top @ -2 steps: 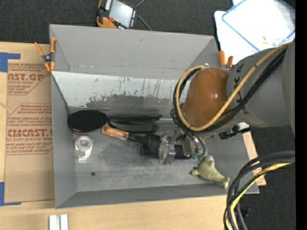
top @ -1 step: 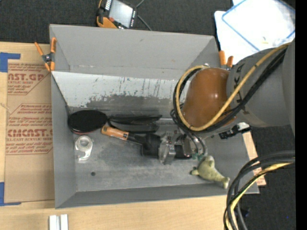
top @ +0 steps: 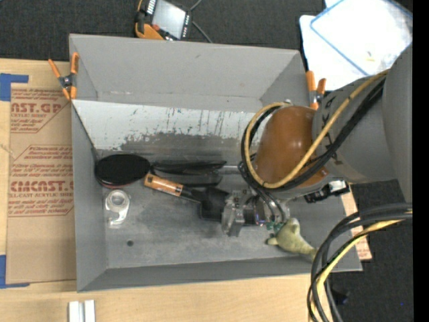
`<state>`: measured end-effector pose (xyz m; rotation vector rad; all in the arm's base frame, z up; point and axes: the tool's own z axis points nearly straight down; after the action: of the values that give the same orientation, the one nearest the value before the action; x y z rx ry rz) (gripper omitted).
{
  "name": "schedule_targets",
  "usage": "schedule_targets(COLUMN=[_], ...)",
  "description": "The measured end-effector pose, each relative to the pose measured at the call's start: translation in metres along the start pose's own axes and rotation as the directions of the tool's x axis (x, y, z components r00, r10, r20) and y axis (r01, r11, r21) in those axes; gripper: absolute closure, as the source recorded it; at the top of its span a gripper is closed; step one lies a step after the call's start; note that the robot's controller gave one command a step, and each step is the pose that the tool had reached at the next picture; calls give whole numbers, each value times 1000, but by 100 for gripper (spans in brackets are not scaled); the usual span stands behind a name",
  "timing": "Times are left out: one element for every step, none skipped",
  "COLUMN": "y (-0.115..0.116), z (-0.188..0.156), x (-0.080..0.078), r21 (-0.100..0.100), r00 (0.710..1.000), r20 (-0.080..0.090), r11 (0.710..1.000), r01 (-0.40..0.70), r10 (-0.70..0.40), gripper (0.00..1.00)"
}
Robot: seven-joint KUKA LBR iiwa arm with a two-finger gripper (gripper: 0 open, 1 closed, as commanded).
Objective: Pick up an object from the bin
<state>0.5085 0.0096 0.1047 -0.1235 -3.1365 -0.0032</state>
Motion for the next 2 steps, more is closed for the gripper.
schedule_targets(y=[-2,27], z=[-2,20], x=[2,-57], r21=[-1,1], r00=[1000,924], r20=[3,4], r11=[1000,924], r01=[5,382], r10=[-5,-382], gripper=[100,100])
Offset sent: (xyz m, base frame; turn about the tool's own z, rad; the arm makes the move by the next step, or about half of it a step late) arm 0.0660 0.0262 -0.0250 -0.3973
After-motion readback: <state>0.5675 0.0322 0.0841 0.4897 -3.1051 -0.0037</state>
